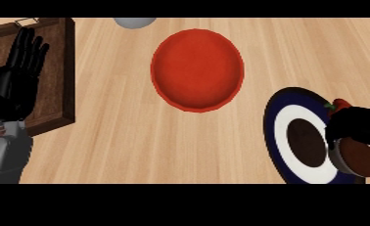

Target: Pick the cupcake from the plate and place it in the bowl

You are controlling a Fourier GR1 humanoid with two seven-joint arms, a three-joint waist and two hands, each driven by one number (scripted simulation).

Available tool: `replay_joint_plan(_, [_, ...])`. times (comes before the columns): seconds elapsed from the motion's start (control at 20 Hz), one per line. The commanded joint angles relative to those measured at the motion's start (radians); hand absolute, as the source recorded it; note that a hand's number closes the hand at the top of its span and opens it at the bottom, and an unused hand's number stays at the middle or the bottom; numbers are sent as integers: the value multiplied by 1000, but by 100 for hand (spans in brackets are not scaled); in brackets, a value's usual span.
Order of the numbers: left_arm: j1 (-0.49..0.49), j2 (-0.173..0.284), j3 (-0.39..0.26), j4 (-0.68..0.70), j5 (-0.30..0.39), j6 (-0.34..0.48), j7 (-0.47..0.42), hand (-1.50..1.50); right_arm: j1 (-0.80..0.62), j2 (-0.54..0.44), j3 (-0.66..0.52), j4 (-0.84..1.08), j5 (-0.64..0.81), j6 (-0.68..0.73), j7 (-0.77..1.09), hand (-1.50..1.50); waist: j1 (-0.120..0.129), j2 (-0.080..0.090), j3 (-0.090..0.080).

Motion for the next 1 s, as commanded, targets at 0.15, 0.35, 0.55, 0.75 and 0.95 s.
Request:
replay_joint_plan(0.15, [-88,-27,-57,-18,-1,-27,4,0,-312,6,-119,294,32,65,212,150,152,59,12])
replay_joint_plan(0.35, [-115,-54,-81,13,-10,-23,2,0,-439,20,-135,417,52,58,205,150,148,65,12])
replay_joint_plan(0.55, [-114,-57,-86,4,-32,-7,-9,0,-529,23,-180,520,46,12,188,150,145,56,13])
replay_joint_plan(0.75, [-102,-41,-73,8,-11,-33,1,0,-615,6,-246,601,10,-20,151,150,136,49,13])
replay_joint_plan(0.95, [-120,-67,-79,30,-26,2,10,0,-722,3,-267,659,-13,44,62,150,122,48,11])
